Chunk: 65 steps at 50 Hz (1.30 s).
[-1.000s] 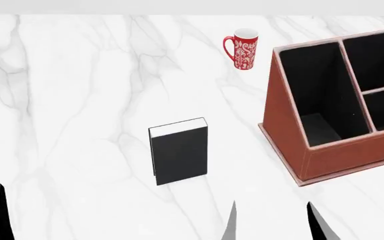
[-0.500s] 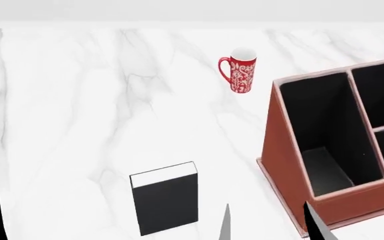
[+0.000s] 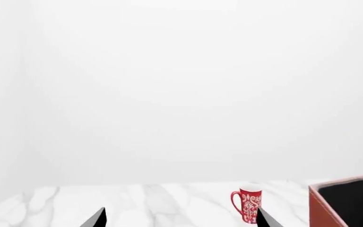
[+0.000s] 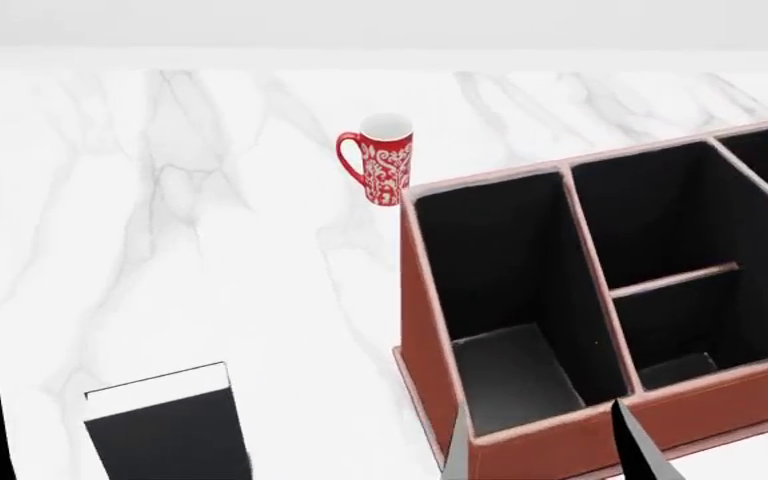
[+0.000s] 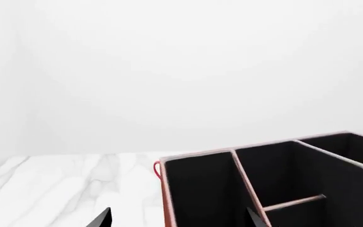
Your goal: Pick up the book and place it in the left compartment of the caddy.
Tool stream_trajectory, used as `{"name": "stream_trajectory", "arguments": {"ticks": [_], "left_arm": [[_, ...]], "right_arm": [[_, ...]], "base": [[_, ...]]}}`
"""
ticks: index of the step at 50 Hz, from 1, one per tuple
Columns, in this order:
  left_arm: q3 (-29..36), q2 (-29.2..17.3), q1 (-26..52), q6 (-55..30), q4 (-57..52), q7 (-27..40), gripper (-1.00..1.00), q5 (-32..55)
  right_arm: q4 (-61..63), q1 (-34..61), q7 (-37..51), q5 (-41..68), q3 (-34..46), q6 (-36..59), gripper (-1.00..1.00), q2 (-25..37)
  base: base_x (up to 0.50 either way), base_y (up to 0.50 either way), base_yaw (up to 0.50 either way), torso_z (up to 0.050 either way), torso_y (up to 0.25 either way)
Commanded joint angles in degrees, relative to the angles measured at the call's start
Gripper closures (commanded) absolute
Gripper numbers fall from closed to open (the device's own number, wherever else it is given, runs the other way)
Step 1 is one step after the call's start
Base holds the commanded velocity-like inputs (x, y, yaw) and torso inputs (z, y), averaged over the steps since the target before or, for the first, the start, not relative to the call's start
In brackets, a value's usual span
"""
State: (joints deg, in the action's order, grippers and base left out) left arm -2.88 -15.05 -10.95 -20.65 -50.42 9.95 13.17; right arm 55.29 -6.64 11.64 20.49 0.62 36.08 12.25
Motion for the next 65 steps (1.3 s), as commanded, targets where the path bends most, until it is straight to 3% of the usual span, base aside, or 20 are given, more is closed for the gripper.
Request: {"name": "stream_trajectory", "arguments": {"ticks": [1, 8, 24, 41, 51, 65], "left_arm": [[0.1, -0.7, -0.2, 0.4, -0.1, 0.7, -1.0, 0.0], [0.8, -0.7, -1.3, 3.1, 1.5, 0.6, -1.0, -0.7], [0.4, -1.7, -0.2, 0.6, -0.3, 1.8, -1.0, 1.0], [-0.7, -2.4, 0.4, 0.3, -0.1, 2.8, -1.0, 2.3], [-3.5, -3.1, 1.3, -0.7, -0.3, 3.7, -1.0, 4.8], [-9.1, -4.7, 2.9, -2.2, 0.1, 4.7, -1.0, 8.9]], "right_arm": [[0.5, 0.1, 1.3, -0.1, 0.9, 0.1, -1.0, 0.3], [-0.4, -1.4, -0.1, -1.4, 3.1, -3.1, -1.0, 1.4], [0.0, -1.5, 1.1, -2.3, 4.8, -3.5, -1.0, 2.0], [-0.3, 1.9, 3.2, 3.8, 3.5, 5.3, -1.0, 1.5], [-1.2, 12.9, 5.1, 16.5, -3.4, 16.6, -1.0, 0.9], [-5.6, 27.8, 6.0, 23.4, -2.0, 27.8, -1.0, 2.6]], "base": [[0.0, 0.0, 0.0, 0.0, 0.0], [0.18, 0.0, 0.0, 0.0, 0.0], [0.46, 0.0, 0.0, 0.0, 0.001], [0.03, 0.0, 0.0, 0.0, 0.001], [0.0, 0.0, 0.0, 0.0, 0.0], [0.0, 0.0, 0.0, 0.0, 0.0]]}}
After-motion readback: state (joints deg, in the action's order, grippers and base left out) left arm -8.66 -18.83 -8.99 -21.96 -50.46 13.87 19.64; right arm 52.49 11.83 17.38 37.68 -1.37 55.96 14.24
